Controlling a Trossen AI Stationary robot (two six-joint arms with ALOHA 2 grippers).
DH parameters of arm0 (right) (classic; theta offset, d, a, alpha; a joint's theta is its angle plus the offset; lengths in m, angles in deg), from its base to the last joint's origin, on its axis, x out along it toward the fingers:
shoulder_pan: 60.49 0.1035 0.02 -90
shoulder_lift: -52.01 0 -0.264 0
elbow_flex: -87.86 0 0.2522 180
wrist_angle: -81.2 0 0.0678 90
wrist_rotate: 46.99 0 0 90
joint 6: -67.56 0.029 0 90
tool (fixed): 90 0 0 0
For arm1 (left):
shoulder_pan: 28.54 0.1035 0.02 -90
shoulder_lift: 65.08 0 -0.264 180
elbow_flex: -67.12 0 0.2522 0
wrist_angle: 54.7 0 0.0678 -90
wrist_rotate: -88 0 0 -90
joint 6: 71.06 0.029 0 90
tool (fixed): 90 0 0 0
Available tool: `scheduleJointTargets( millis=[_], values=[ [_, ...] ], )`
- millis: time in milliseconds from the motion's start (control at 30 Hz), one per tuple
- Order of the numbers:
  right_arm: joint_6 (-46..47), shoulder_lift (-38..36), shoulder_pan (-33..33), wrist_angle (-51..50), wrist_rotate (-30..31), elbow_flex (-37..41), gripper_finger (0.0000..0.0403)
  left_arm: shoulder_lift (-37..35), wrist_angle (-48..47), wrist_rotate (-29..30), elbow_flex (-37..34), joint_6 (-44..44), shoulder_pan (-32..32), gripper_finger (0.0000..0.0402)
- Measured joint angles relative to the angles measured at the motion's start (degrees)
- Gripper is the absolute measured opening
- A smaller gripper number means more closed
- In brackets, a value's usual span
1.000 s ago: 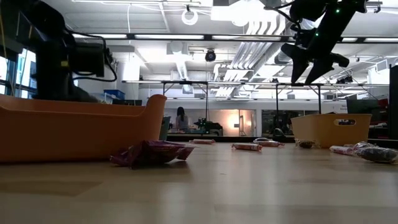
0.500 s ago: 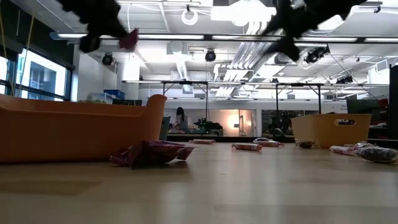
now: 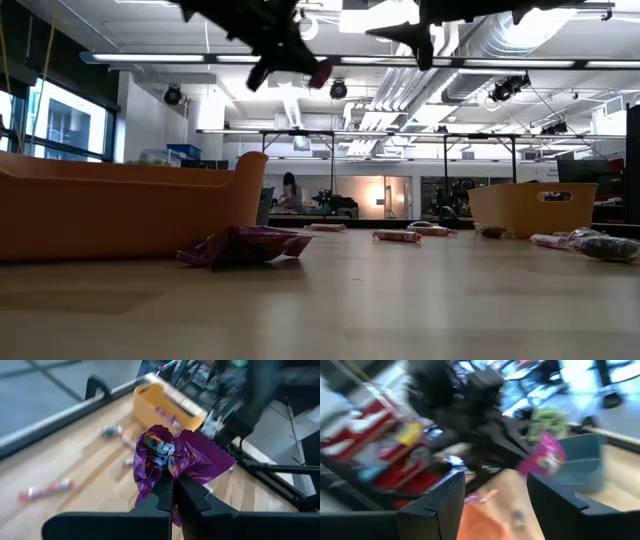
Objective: Sort candy
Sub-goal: Put the purple candy into the yellow bin
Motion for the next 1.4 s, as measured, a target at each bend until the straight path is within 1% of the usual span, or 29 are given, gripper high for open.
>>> scheduleJointTargets(
  millis=[167, 233, 500, 667, 800, 867, 900, 967, 1033, 1067, 1200, 1267, 1333, 1400],
  values=[
    [-4.37, 1.36, 2.35, -0.54, 13.95, 0.0, 0.0209, 4.31, -0.48, 0.01, 6.36, 5.22, -0.5, 0.0001],
    [-5.03, 1.75, 2.79, -0.57, 17.18, 0.0, 0.0209, 5.34, -0.57, -0.02, 7.85, 6.22, -0.82, 0.0001],
    [-4.71, 2.9, 2.84, 0.0, 17.72, 0.0, 0.0209, 6.95, 0.18, 0.05, 8.28, 6.26, -1.09, 0.0001],
    [-4.5, 4.86, 2.84, 2.39, 15.08, -0.08, 0.0209, 7.39, 0.25, 0.33, 8.3, 6.19, -1.29, 0.0001],
    [-3.23, 6.26, 2.84, 0.33, 17.15, -1.03, 0.0204, 7.39, 1.47, 0.33, 8.26, 6.34, -1.68, 0.0001],
    [-3.73, 6.5, 2.84, 0.24, 18.14, -1.74, 0.0184, 7.34, 1.64, 0.44, 8.28, 6.73, -1.87, 0.0],
    [-4.35, 6.49, 2.89, 0.07, 18.61, -1.94, 0.0165, 7.34, 1.55, 0.39, 8.28, 6.73, -1.96, 0.0002],
    [-4.98, 6.49, 2.89, -0.08, 19.7, -2.53, 0.0109, 7.25, 0.48, 0.48, 8.31, 6.83, -2.03, 0.0007],
    [-6.2, 5.85, 2.84, 0.05, 20.86, -2.71, 0.0038, 6.92, -0.85, 0.28, 8.32, 6.9, -2.05, 0.0017],
    [-7.19, 5.56, 2.83, 0.5, 21.3, -2.77, 0.002, 6.76, -1.8, 0.15, 8.31, 7.53, -2.05, 0.0022],
    [-7.67, 3.37, 2.06, -3.55, 23.69, -2.95, 0.0006, 4.24, -6.28, 0.21, 8.3, 11.17, -2.08, 0.0048],
    [-7.62, 1.82, 1.32, -6.41, 23.97, -2.86, 0.0003, 2.59, -8.94, 1.95, 8.3, 13.09, -1.88, 0.0061],
    [-7.44, 0.51, 0.44, -7.09, 22.93, -2.86, 0.0002, 1.24, -9.55, 3.54, 8.3, 13.87, -1.41, 0.0075],
    [-7.55, -0.16, -0.35, -6.59, 20.19, -2.86, 0.0001, 0.59, -6.94, 3.74, 8.3, 14.78, -0.78, 0.0086]
  ],
)
